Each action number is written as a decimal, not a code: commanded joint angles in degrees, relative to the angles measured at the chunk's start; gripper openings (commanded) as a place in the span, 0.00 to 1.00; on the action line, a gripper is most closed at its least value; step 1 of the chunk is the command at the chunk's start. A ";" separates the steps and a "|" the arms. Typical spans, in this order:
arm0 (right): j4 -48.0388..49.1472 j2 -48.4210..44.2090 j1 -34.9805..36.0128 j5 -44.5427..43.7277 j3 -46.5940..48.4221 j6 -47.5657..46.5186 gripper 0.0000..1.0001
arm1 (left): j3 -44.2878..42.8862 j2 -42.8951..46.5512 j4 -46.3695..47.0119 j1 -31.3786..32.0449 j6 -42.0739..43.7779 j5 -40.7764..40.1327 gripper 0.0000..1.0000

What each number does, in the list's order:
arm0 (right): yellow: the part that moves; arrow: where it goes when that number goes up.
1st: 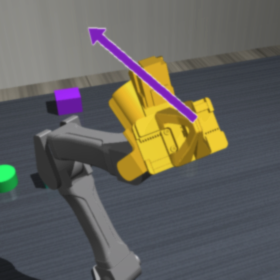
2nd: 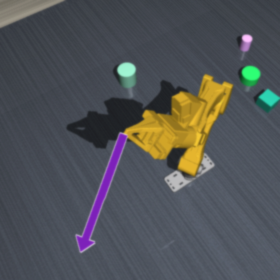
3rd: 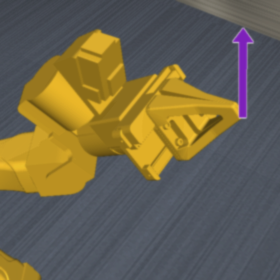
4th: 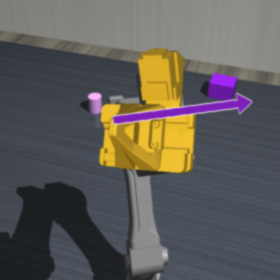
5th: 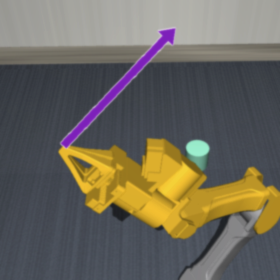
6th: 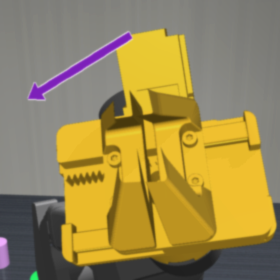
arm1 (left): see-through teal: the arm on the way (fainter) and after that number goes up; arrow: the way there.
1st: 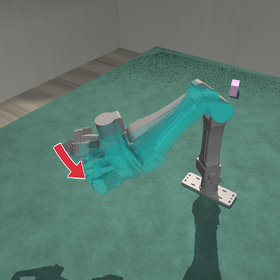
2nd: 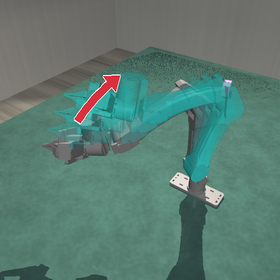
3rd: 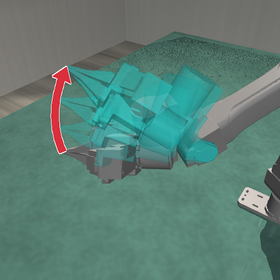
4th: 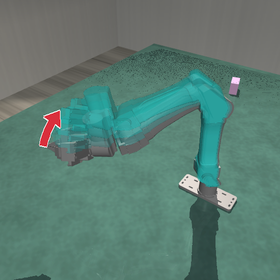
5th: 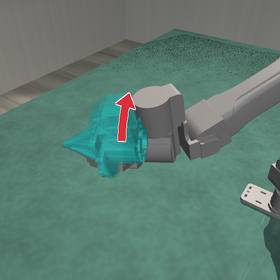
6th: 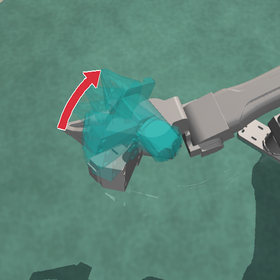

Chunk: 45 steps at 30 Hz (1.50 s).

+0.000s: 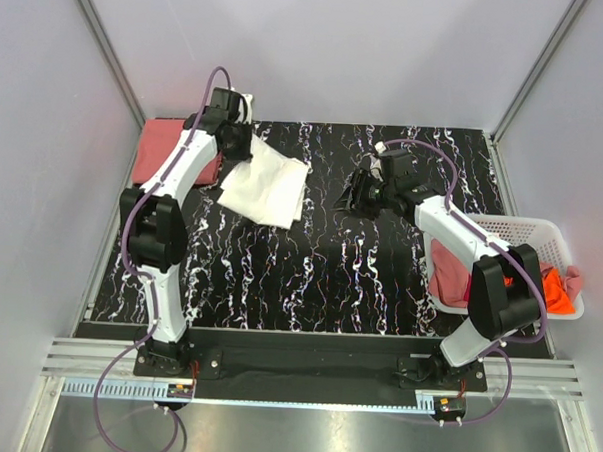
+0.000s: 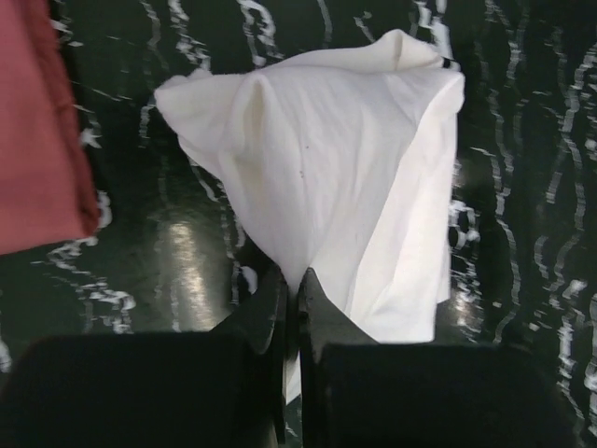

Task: Fold and stack the t-shirts
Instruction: Neatly place the folded tshirt to the corner

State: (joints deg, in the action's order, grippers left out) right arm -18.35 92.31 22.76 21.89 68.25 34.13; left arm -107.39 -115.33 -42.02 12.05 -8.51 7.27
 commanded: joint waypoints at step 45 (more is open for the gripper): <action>4.64 6.30 -2.64 4.30 9.19 -6.18 0.52 | -11.78 -13.07 27.69 -18.73 33.38 -23.87 0.00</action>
State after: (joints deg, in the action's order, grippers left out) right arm -16.99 98.65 20.47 24.67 76.47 28.71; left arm -120.16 -129.51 -23.29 -6.00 21.34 -14.90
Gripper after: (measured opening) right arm 0.518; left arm 0.028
